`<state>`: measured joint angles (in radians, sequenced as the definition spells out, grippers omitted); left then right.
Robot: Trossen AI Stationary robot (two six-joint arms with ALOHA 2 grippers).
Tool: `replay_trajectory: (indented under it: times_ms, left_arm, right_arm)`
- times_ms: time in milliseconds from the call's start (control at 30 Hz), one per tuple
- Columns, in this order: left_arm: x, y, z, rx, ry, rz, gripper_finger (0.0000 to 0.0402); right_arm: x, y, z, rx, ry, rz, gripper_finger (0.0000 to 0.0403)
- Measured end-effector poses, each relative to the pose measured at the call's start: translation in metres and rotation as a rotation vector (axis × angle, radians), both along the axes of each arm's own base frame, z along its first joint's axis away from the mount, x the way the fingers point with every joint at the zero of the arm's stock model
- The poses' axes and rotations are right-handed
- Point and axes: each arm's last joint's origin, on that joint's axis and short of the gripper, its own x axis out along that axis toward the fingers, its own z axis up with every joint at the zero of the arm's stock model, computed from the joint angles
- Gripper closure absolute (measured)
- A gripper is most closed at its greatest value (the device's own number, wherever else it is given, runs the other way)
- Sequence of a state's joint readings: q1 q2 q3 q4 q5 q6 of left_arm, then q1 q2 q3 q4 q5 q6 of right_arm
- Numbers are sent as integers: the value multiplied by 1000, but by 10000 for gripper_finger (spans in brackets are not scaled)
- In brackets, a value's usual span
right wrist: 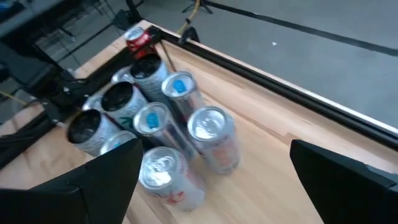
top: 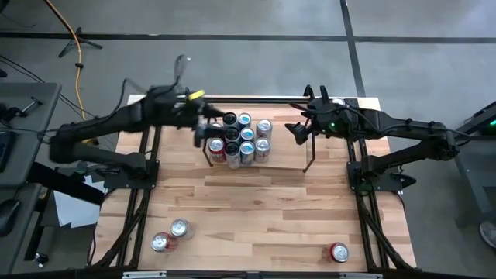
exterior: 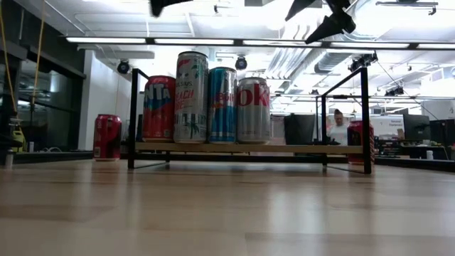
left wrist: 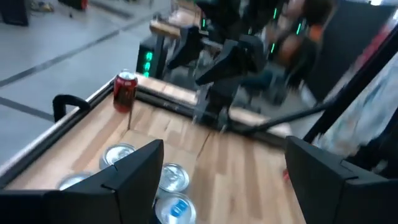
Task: Place canned beverage on shelf
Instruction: Put the top red-silver soda can on the shelf aligned with the other red-silver soda can
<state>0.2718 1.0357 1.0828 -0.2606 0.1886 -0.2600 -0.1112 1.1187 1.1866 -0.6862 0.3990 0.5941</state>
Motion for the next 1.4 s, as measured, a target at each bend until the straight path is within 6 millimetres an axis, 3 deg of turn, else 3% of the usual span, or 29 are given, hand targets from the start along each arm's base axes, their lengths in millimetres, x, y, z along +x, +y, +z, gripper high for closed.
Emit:
replay_trajectory:
  times_ms: [167,300,433,600,700,800,1033,1067,1200,1400]
  left_arm:
    - [-47,-11,-19,-101,-150,97,119]
    - [-76,-17,-13,-107,-243,156,119]
    - [-95,-21,-5,-91,-319,188,119]
    - [-105,-24,0,-82,-363,191,119]
    - [-106,-24,0,-82,-366,191,119]
    - [-105,-23,-1,-82,-361,200,119]
    - [-99,-21,-3,-85,-339,213,119]
    - [-98,-21,-3,-86,-336,214,119]
    - [-95,-20,-5,-88,-323,216,119]
    - [-94,-20,-5,-89,-320,217,119]
  right_arm:
    - [17,-1,-9,25,11,21,10]
    - [40,-10,-28,104,29,-21,10]
    - [55,-24,-47,156,75,-98,10]
    - [56,-39,-52,220,58,-157,26]
    - [53,-46,-53,243,61,-205,63]
    - [49,-52,-54,260,54,-271,128]
    - [62,-57,-63,246,51,-252,371]
    - [64,-58,-66,242,70,-245,386]
    - [70,-61,-78,279,98,-269,374]
    - [76,-61,-87,318,132,-221,396]
